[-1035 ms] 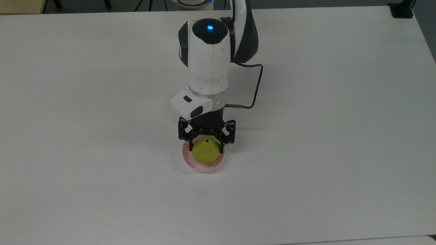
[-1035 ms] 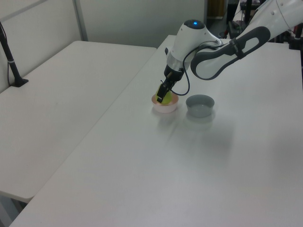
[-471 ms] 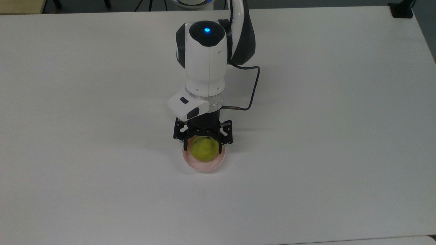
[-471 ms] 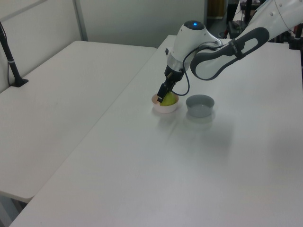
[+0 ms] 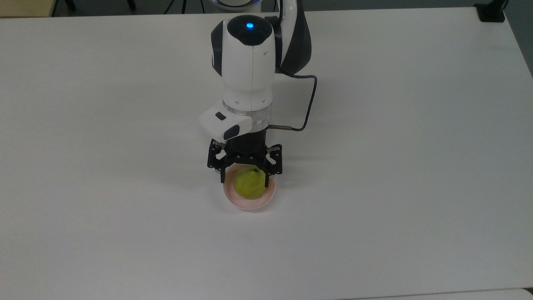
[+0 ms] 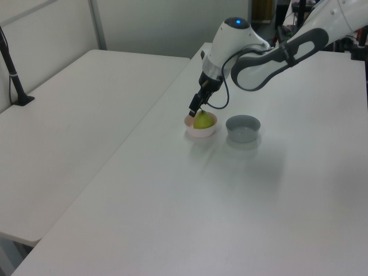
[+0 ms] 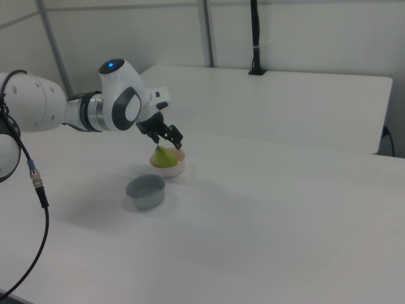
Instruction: Place the pear in the bowl
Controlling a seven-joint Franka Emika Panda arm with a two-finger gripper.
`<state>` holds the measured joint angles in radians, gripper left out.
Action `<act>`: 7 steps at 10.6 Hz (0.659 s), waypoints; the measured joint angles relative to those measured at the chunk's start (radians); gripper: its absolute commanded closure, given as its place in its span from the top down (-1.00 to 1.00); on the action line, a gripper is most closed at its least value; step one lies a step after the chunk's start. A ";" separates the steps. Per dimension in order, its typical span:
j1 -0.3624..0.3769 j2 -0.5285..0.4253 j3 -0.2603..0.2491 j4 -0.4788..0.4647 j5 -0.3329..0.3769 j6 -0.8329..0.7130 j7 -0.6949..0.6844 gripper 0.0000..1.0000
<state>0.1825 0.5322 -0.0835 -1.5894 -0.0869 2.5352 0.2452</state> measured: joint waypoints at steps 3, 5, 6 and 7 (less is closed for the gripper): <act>-0.001 -0.093 0.000 0.008 0.000 -0.180 0.000 1.00; -0.004 -0.186 -0.001 0.013 0.000 -0.360 -0.001 1.00; -0.013 -0.237 -0.002 0.013 0.000 -0.447 -0.009 1.00; -0.021 -0.282 -0.002 0.012 0.000 -0.537 -0.021 1.00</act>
<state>0.1615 0.2499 -0.0855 -1.5779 -0.0870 1.9982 0.2242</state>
